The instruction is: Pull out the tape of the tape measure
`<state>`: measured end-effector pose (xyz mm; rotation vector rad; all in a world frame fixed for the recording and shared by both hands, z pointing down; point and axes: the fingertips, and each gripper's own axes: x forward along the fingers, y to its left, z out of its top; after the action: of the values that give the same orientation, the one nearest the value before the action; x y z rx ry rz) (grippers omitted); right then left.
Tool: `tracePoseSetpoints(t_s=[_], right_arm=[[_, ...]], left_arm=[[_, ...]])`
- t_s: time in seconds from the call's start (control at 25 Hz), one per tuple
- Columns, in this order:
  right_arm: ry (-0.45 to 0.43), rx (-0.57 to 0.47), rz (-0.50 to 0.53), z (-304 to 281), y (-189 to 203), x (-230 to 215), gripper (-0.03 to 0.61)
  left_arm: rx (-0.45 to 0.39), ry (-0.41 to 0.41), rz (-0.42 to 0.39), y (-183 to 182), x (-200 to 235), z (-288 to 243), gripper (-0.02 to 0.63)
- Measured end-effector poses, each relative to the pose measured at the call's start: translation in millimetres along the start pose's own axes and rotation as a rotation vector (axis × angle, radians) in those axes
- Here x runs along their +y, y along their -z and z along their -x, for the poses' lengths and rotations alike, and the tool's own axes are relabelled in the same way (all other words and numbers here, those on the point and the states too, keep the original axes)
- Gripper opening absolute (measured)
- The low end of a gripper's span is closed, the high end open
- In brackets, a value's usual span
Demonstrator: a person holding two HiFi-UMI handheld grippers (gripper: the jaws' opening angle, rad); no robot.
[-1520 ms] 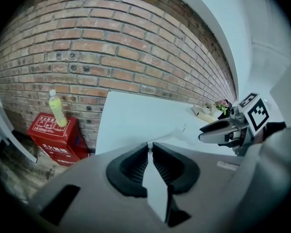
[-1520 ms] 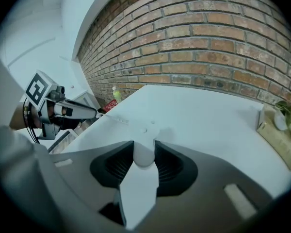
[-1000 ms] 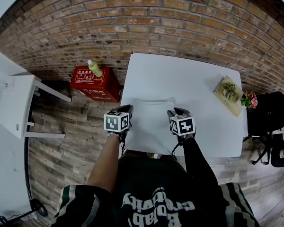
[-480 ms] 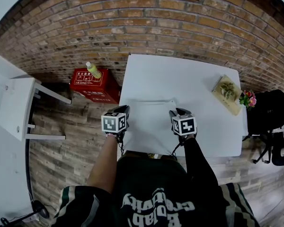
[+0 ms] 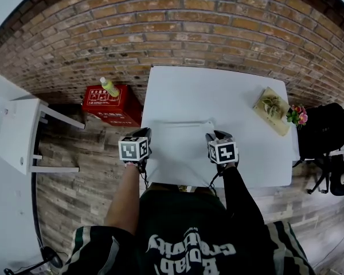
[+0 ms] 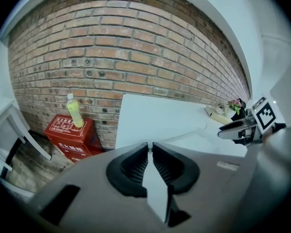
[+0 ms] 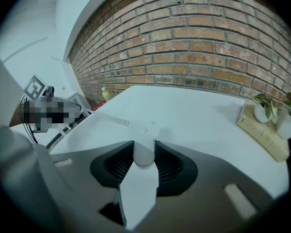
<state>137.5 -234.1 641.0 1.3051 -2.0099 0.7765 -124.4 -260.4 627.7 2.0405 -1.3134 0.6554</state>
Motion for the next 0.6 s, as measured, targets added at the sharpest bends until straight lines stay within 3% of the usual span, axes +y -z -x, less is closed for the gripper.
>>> tracePoseSetpoints(t_s=[0.4, 0.6], right_arm=[[0.012, -0.002, -0.008, 3, 5, -2, 0.149], [0.028, -0.002, -0.021, 6, 6, -13, 0.149]], left_arm=[[0.001, 0.0, -0.006, 5, -2, 3, 0.038], [-0.005, -0.034, 0.03, 7, 13, 9, 0.038]])
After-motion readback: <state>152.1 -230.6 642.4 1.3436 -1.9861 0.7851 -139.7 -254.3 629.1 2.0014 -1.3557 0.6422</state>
